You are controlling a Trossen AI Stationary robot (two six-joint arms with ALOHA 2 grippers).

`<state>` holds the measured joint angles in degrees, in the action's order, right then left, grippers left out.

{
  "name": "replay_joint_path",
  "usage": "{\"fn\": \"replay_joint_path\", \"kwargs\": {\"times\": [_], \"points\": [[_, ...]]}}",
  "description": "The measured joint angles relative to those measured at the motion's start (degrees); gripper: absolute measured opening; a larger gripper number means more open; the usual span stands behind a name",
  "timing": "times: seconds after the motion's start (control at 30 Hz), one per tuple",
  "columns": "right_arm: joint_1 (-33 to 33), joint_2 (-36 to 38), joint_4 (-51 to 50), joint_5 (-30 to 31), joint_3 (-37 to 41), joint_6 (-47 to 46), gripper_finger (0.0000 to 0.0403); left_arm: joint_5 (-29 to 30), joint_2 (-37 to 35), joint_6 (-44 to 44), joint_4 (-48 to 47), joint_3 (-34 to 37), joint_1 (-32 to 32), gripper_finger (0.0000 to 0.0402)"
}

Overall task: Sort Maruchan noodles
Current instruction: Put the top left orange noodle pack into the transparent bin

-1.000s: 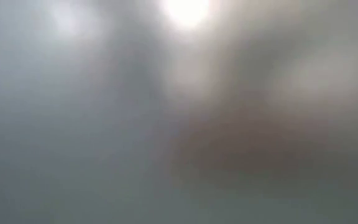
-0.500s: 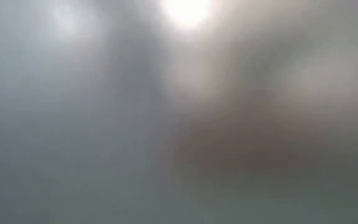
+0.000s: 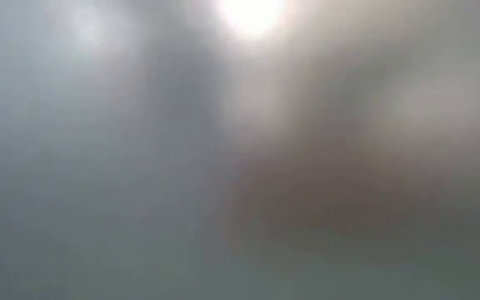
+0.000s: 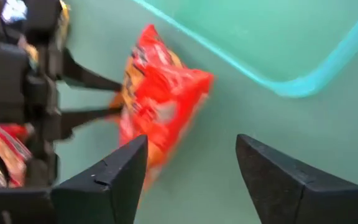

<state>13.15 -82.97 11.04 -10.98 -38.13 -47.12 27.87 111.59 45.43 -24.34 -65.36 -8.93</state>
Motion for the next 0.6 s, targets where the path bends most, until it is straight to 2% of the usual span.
{"fn": "replay_joint_path", "kwargs": {"times": [0.3, 0.6], "points": [[-0.1, -7.3, 12.6, -0.3, 0.0, -5.4, 0.0251, 0.3, 0.0, 0.0, 0.6, 0.0, 0.0, 0.0075], [-0.3, -12.9, 18.6, -1.7, 0.1, -7.5, 0.0251, 1.5, 0.0, 0.0, 1.2, 0.0, 0.1, 0.0075]]}}
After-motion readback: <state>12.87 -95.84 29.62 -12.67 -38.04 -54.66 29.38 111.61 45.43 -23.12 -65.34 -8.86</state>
